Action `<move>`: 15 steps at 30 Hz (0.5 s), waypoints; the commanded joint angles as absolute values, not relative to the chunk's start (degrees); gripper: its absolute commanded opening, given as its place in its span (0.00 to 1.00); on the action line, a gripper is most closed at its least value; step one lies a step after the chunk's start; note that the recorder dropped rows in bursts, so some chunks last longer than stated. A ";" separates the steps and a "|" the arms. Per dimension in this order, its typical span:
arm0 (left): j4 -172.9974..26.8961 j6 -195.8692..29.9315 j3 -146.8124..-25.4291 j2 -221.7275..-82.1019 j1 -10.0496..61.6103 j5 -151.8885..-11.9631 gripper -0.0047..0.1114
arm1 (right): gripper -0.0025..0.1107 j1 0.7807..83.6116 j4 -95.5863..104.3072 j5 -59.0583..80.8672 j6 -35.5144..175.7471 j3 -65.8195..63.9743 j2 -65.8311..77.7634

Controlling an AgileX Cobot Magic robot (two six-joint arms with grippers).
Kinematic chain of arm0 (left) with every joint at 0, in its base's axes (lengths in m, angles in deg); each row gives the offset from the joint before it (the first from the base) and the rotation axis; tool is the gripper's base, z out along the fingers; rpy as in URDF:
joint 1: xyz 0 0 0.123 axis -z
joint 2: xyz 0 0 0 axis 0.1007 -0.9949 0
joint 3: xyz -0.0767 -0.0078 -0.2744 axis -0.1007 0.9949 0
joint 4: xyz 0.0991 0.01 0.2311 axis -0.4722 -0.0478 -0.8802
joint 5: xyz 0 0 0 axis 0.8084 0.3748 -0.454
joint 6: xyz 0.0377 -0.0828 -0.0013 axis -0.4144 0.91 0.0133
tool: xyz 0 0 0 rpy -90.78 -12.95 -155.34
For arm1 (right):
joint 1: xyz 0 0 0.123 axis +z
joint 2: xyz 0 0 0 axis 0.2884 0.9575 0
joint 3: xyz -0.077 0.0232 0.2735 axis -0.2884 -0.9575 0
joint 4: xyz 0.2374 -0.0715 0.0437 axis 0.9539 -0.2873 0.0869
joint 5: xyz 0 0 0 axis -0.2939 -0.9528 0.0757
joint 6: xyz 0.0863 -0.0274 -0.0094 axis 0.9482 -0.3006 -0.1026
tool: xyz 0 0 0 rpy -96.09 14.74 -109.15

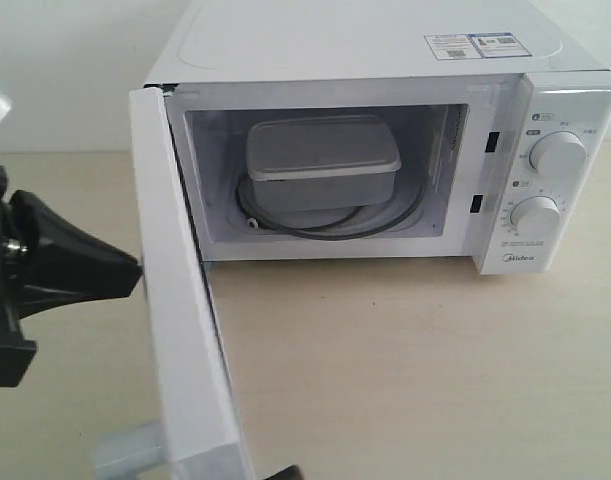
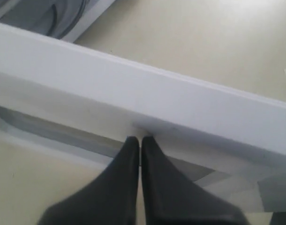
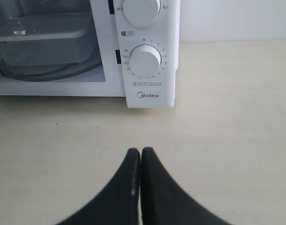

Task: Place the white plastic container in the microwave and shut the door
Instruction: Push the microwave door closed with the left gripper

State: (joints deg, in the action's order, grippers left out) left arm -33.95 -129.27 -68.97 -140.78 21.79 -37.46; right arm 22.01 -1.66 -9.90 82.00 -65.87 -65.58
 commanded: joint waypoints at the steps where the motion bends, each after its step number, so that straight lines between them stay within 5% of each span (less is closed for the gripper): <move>1: -27.57 -135.88 -68.84 -145.14 24.87 -45.86 0.07 | 0.02 21.86 -1.87 -9.94 82.10 -65.82 -65.83; 15: -15.89 -140.69 -73.56 -159.52 28.46 -65.08 0.07 | 0.02 21.86 -1.87 -9.94 82.10 -65.82 -65.83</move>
